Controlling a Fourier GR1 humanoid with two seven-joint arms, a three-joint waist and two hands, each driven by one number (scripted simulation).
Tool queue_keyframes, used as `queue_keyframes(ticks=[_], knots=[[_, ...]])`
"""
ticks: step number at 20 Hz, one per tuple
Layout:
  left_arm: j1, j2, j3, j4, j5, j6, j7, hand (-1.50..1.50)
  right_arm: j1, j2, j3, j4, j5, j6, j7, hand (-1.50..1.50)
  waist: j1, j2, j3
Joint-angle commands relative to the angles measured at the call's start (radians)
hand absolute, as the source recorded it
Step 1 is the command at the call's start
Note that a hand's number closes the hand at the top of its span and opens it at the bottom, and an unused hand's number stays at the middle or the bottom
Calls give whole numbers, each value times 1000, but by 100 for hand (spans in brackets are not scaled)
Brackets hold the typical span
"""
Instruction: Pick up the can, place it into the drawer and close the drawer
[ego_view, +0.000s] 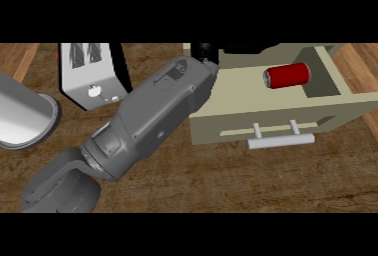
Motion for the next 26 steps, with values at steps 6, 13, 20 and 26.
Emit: queue_keyframes(ticks=[6, 13, 20, 26], knots=[[-15, 0, 16, -17, 53, -14, -79, -150, -80, -25, 58, -62, 252, 57, -144, -150, 30, -3, 0], [-29, 0, -5, -40, 69, 34, -121, -150, -200, -50, 230, -87, 576, 31, -160, -150, 57, -1, -1], [-26, 0, 0, -50, 54, 12, -52, -150, -370, -95, 411, 70, 900, -48, -168, -150, 104, -13, -2], [-11, 9, 8, -99, 27, 45, -14, -150, -474, -63, 541, 303, 1145, -200, -256, -150, 119, -19, -1]])
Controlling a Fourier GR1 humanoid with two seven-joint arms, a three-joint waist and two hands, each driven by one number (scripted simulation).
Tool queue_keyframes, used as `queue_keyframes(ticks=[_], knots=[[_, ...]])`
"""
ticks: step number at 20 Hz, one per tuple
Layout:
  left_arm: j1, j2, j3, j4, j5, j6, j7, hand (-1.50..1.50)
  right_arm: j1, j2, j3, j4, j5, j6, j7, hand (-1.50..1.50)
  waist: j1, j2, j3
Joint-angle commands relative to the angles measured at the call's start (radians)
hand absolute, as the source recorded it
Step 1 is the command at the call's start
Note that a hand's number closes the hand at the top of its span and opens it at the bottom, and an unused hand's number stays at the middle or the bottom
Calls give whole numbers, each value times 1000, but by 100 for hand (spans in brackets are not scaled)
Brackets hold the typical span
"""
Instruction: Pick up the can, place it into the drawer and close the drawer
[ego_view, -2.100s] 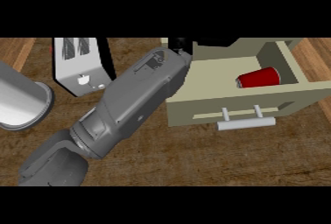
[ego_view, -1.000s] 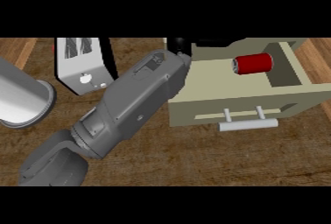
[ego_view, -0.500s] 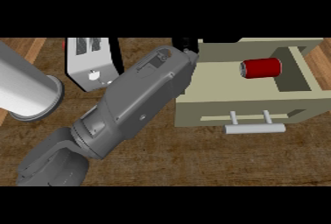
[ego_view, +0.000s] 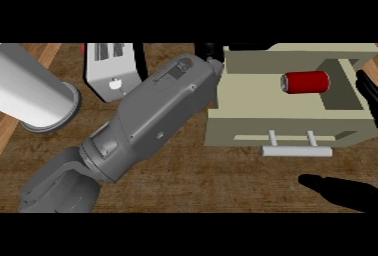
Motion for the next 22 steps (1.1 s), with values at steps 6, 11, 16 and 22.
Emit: queue_keyframes(ticks=[6, 11, 16, 22], knots=[[53, 47, 19, -41, -46, 3, 14, -150, -231, -21, 167, 368, 302, -149, -74, -150, 16, -1, 0], [44, 146, 5, -118, -63, -18, 133, -150, -290, -44, 212, 574, 434, -244, -130, -150, 32, -7, 0], [88, 196, 1, -184, -96, 14, 171, -150, -371, -62, 212, 773, 530, -327, -135, -150, 20, -8, 0], [146, 272, 4, -295, -128, 19, 224, -150, -522, 8, 198, 1075, 618, -484, -94, -150, 25, -5, 1]])
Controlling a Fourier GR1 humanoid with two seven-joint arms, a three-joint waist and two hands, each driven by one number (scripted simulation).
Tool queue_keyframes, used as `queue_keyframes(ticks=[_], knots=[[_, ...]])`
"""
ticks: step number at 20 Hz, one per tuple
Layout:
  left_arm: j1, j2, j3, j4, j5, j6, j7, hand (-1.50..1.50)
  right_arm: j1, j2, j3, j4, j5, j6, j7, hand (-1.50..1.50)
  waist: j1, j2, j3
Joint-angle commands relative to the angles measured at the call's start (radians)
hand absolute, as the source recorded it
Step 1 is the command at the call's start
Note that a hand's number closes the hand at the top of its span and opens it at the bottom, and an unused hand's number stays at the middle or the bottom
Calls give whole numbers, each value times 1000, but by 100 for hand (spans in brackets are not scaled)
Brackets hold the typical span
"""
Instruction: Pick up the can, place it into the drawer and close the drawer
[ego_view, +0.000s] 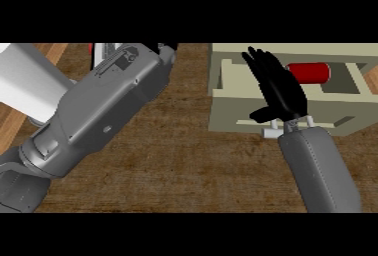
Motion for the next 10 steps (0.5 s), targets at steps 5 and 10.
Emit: queue_keyframes(ticks=[5, 10], knots=[[77, 47, -9, -129, -50, 52, 55, -150, -136, -26, -68, 402, 80, -226, -56, -150, 5, 5, 1], [111, 114, 5, -174, -63, -6, 75, -150, -213, 9, -83, 554, 137, -385, -32, -150, 9, 13, 1]])
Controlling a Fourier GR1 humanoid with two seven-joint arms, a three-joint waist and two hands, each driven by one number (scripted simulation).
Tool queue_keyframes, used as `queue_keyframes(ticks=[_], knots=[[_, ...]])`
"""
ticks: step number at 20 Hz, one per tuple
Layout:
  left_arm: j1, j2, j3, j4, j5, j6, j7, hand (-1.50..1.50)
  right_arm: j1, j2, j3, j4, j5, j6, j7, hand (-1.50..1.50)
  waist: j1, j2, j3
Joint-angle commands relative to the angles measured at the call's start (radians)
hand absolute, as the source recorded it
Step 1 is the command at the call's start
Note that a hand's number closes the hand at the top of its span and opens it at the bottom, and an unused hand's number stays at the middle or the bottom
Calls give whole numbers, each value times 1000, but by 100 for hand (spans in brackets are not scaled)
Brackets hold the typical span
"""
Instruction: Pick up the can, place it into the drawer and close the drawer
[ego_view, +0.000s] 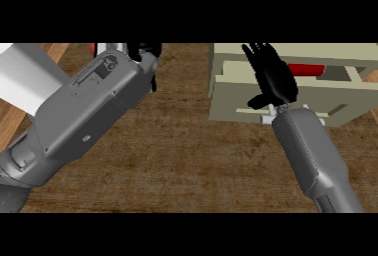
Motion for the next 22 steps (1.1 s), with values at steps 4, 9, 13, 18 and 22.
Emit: queue_keyframes(ticks=[4, 9, 13, 18, 22], knots=[[50, 81, 14, -91, -25, -4, 56, -150, -98, 6, -67, 248, 10, -171, -17, -150, 3, 20, 16], [49, 122, 23, -145, -34, -5, 97, -150, -184, -24, -120, 373, 0, -255, -46, -150, 21, 28, 17], [84, 110, 11, -214, -46, 15, 102, -150, -265, -39, -141, 464, 27, -306, -5, -150, 45, 33, 17], [91, 146, 17, -233, -67, 1, 122, -150, -350, -54, -165, 544, 25, -341, -13, -150, 45, 35, 17], [70, 147, 29, -234, -71, 10, 143, -150, -383, -87, -174, 586, 35, -364, -9, -150, 52, 43, 18]])
